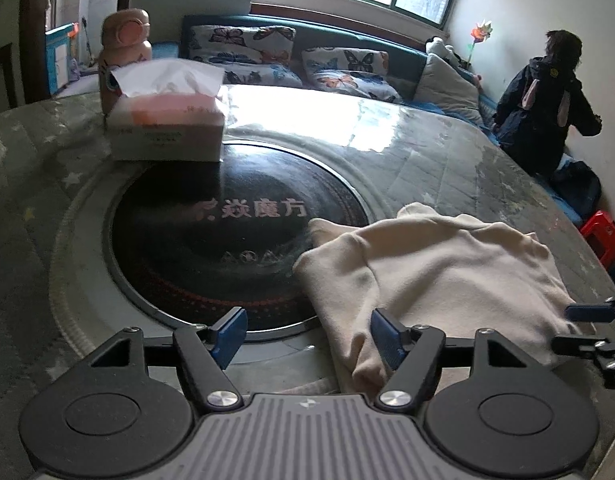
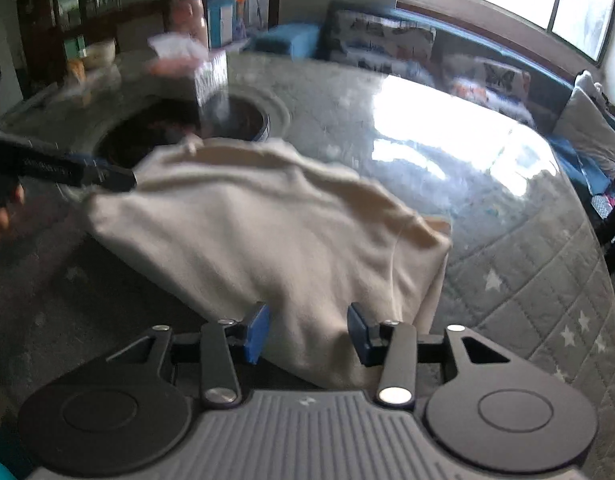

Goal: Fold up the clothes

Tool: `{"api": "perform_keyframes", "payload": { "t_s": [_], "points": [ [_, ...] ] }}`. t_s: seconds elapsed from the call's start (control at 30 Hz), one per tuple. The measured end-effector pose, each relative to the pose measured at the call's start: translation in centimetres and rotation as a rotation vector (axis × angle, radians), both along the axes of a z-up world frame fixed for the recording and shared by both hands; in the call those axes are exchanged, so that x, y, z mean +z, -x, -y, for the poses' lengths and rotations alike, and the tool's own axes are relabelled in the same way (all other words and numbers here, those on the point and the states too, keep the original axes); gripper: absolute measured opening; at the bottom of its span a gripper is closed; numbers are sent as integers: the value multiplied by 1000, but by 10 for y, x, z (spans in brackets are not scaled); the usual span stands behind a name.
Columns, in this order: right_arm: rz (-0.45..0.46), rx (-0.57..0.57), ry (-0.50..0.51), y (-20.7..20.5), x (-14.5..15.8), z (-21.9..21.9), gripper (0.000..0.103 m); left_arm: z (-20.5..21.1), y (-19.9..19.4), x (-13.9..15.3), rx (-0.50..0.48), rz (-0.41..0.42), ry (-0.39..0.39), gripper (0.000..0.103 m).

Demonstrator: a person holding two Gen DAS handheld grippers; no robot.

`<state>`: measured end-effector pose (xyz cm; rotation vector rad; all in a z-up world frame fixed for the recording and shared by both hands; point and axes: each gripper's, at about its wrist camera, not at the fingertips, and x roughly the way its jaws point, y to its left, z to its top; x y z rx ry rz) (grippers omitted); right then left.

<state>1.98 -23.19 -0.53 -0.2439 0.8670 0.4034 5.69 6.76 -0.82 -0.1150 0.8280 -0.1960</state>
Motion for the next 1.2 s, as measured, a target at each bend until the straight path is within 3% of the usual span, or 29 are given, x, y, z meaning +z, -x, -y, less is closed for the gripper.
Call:
{"api": "perform_keyframes", "payload": {
  "t_s": [0.13,0.2,0.3,0.5,0.57,0.73,0.97,1.03,1.1,1.2],
  "points": [
    [-14,3,36,2,-8,-2,51,2,10,7,16,11,-18,75],
    [9,9,31,6,-3,-6,52,2,18,9,24,22,-25,82],
    [24,43,10,12,6,-18,63,2,26,11,34,24,-37,87],
    [56,155,65,19,11,-51,69,-3,36,17,71,50,-38,103],
    [72,211,83,23,13,-65,74,-6,36,19,85,60,-36,103],
    [106,354,147,27,11,-106,73,-13,29,22,128,52,-23,103],
    [141,516,205,31,-2,-159,61,-20,20,17,163,11,8,103],
    [140,535,233,29,-9,-169,50,-21,18,16,161,2,17,103],
    [145,544,256,27,-15,-177,30,-22,16,15,156,-9,42,103],
    [125,521,213,21,-14,-177,13,-23,12,15,152,-33,81,103]
  ]
}}
